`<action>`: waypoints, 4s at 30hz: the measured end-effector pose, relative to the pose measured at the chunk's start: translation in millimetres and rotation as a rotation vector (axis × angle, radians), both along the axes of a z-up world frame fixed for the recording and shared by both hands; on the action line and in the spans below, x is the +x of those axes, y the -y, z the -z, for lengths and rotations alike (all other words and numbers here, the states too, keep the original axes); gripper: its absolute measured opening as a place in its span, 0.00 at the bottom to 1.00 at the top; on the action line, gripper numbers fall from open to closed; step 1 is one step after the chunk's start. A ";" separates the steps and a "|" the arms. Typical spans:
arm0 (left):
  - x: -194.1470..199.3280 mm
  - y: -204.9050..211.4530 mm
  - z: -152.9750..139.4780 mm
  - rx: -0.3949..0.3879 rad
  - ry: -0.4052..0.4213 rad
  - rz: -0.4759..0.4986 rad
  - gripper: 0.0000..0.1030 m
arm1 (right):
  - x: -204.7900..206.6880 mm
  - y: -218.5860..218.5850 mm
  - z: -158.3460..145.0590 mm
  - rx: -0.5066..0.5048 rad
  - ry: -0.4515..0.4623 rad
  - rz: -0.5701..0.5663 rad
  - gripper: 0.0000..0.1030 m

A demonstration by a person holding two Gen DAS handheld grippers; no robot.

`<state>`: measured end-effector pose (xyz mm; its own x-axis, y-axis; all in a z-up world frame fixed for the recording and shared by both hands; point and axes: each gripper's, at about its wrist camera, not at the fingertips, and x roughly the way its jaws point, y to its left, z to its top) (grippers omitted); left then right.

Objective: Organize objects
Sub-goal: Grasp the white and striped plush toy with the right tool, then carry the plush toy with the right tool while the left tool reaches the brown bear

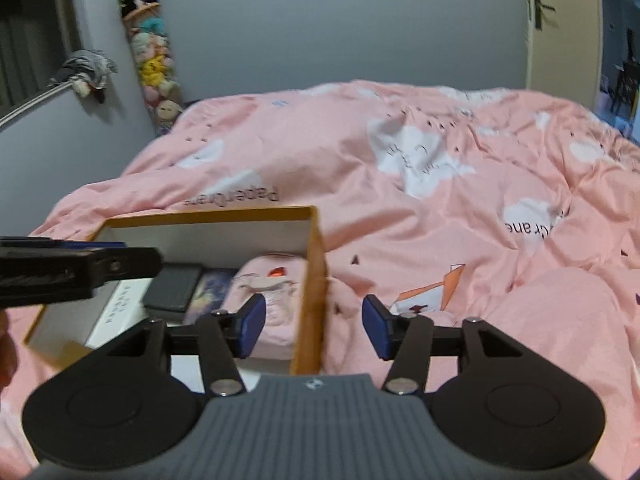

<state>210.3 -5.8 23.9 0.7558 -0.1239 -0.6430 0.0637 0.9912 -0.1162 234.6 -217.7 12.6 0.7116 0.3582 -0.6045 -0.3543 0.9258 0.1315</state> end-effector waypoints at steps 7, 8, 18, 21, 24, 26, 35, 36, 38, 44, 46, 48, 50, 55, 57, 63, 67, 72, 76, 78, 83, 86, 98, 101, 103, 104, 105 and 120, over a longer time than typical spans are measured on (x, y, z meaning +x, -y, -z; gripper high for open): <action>-68.8 -5.2 18.2 -0.031 -0.101 -0.033 0.47 | -57.9 -15.4 10.9 -0.044 -0.037 -0.116 0.60; -75.4 -6.6 24.9 -0.034 -0.138 -0.045 0.47 | -63.7 -19.2 14.4 -0.053 -0.058 -0.139 0.60; -114.6 -33.4 74.0 -0.016 -0.410 -0.201 0.41 | -138.1 -76.4 37.3 -0.189 -0.175 -0.434 0.59; -120.7 -37.7 78.1 0.012 -0.420 -0.218 0.41 | -154.9 -89.7 36.8 -0.206 -0.190 -0.538 0.58; -127.2 -45.0 79.8 0.029 -0.419 -0.237 0.41 | -169.6 -105.1 41.0 -0.260 -0.202 -0.620 0.58; -133.0 -47.3 82.6 0.013 -0.419 -0.235 0.41 | -177.4 -115.1 47.2 -0.299 -0.213 -0.654 0.58; -143.3 -51.9 85.6 -0.038 -0.405 -0.210 0.41 | -154.4 -113.6 85.0 -0.233 -0.544 -0.630 0.63; -143.5 -52.2 85.4 -0.044 -0.404 -0.207 0.41 | -152.5 -109.2 88.7 -0.198 -0.597 -0.624 0.55; -143.9 -52.9 84.9 -0.055 -0.400 -0.202 0.41 | -152.8 -104.7 89.9 -0.166 -0.619 -0.602 0.53; -147.5 -56.1 78.1 -0.085 -0.357 -0.218 0.41 | -158.0 -95.7 67.0 -0.132 -0.548 -0.587 0.50; -147.9 -57.8 74.7 -0.103 -0.336 -0.222 0.40 | -157.7 -90.8 56.8 -0.112 -0.516 -0.576 0.50; -148.5 -58.0 71.5 -0.111 -0.313 -0.220 0.40 | -155.9 -84.5 47.3 -0.087 -0.480 -0.558 0.50; -147.9 -58.3 69.8 -0.111 -0.304 -0.221 0.40 | -151.7 -78.0 40.2 -0.062 -0.449 -0.525 0.50; -145.7 -58.4 72.0 -0.119 -0.315 -0.223 0.40 | -140.6 -59.8 23.7 -0.053 -0.346 -0.408 0.50; -146.0 -58.4 71.8 -0.125 -0.314 -0.222 0.40 | -136.5 -53.5 19.1 -0.038 -0.315 -0.373 0.50; -145.5 -57.7 71.4 -0.151 -0.288 -0.209 0.40 | -117.0 -45.9 27.4 -0.071 -0.200 -0.256 0.50; -143.7 -55.5 73.1 -0.147 -0.283 -0.195 0.40 | -97.3 -37.1 48.2 -0.014 -0.238 -0.208 0.51; -136.5 -53.6 75.6 -0.136 -0.280 -0.183 0.40 | -89.1 -28.4 66.7 -0.025 -0.357 -0.197 0.53; -130.3 -49.9 78.4 -0.159 -0.293 -0.169 0.40 | -93.2 -24.6 78.6 -0.107 -0.468 -0.192 0.53; -126.7 -47.6 80.6 -0.187 -0.302 -0.165 0.40 | -98.5 -24.3 76.3 -0.135 -0.449 -0.198 0.53; -122.9 -33.9 84.4 -0.175 -0.315 -0.127 0.40 | -113.4 -32.8 54.4 -0.259 -0.263 -0.207 0.58; -121.8 -28.9 85.9 -0.169 -0.320 -0.118 0.40 | -124.4 -47.9 45.9 -0.297 -0.175 -0.270 0.57; -121.0 -31.6 91.3 -0.180 -0.336 -0.137 0.40 | -140.3 -111.2 105.5 -0.736 -0.021 -0.373 0.68; -119.3 -33.6 92.2 -0.188 -0.337 -0.148 0.40 | -135.7 -111.3 114.2 -0.786 -0.004 -0.360 0.67; -117.4 -36.0 93.0 -0.202 -0.339 -0.160 0.40 | -131.8 -105.3 109.7 -0.756 -0.016 -0.352 0.62; -115.9 -37.2 93.4 -0.213 -0.341 -0.167 0.40 | -129.3 -100.7 105.8 -0.732 -0.025 -0.349 0.59; -114.1 -38.6 93.6 -0.230 -0.343 -0.174 0.41 | -125.9 -95.7 101.5 -0.705 -0.041 -0.344 0.58; -77.5 -58.9 126.4 -0.449 -0.394 -0.367 0.60 | -63.0 -48.0 68.9 -0.212 -0.292 -0.267 0.53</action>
<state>132.8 53.1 -102.5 0.5204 -0.2236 -0.8241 -0.3967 0.7913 -0.4652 171.7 -169.6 -56.3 0.4000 0.3524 -0.8461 -0.5610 0.8241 0.0781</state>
